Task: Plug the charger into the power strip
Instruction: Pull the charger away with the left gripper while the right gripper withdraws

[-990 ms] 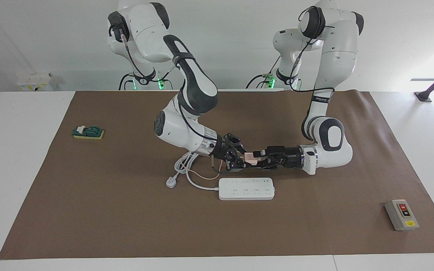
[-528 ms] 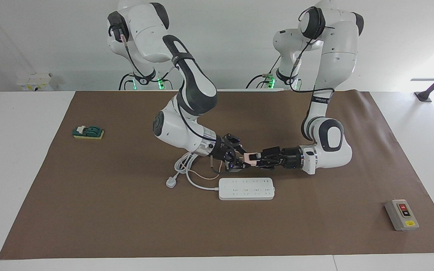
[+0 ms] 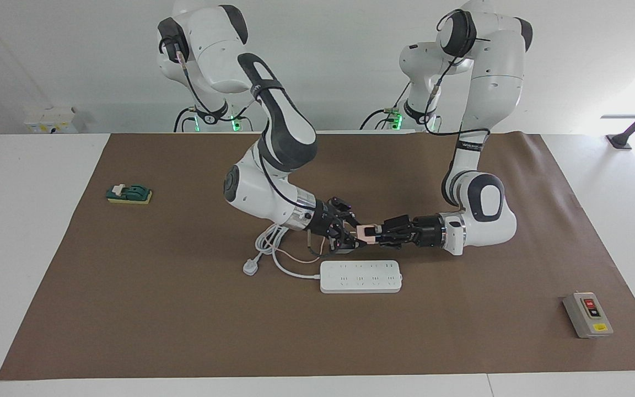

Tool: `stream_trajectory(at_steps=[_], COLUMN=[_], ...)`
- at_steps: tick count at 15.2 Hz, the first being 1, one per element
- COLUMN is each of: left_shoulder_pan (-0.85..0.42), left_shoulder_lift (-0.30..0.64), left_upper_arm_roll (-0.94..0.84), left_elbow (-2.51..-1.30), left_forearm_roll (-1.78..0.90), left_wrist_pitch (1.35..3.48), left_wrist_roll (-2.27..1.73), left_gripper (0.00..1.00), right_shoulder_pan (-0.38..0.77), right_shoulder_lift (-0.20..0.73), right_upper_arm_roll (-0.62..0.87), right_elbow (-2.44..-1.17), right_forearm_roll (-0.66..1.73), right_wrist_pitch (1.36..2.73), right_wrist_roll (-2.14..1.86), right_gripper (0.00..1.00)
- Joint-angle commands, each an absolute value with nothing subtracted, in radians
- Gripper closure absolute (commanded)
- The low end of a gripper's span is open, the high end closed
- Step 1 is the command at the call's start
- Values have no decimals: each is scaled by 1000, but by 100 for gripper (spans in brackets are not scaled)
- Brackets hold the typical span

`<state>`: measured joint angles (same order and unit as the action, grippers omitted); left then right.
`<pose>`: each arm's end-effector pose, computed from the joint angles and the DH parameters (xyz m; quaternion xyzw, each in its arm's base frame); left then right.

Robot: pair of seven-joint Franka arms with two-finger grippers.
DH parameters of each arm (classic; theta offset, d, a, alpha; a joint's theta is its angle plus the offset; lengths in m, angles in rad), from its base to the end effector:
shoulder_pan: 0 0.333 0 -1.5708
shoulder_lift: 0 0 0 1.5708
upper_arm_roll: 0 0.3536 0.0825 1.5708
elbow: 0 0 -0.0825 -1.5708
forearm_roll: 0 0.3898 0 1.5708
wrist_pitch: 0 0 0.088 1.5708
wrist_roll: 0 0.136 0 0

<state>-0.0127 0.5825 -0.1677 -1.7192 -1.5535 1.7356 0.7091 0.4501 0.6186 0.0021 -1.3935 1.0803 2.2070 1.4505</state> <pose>0.6622 -0.2246 0.3253 0.7177 -0.0086 -0.0204 0.6960 0.6847 0.3882 0.3923 -0.6227 0.6403 0.3114 0.3245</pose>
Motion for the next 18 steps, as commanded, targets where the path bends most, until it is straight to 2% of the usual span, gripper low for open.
stream_trajectory(at_steps=[1,6,10,14,18], left_shoulder_pan=[-9,20,69,127,195], left_shoulder_lift=[572,558,493,404,387], left_upper_arm_roll=[-164,-160,-160,-158,-152], left_elbow=[-1697,-1590,-1508,-1444,-1361], left_forearm_roll=[-1555,-1370,-1150,-915,-705], left_wrist_pitch=[1752,1764,1735,1625,1458], left_wrist_roll=[715,582,343,141,32], left_gripper=[100,100,100,100,100], right_shoulder_pan=[430,351,270,197,124], right_shoulder_lift=[614,583,522,451,393], right_upper_arm_roll=[8,2,-9,-9,-9], right_elbow=[-1378,-1379,-1394,-1402,-1402], right_forearm_roll=[1101,1088,1028,875,717], right_wrist_pitch=[2203,2131,2040,1935,1833], right_wrist_roll=[1463,1502,1508,1502,1482], right_gripper=[0,0,0,0,0])
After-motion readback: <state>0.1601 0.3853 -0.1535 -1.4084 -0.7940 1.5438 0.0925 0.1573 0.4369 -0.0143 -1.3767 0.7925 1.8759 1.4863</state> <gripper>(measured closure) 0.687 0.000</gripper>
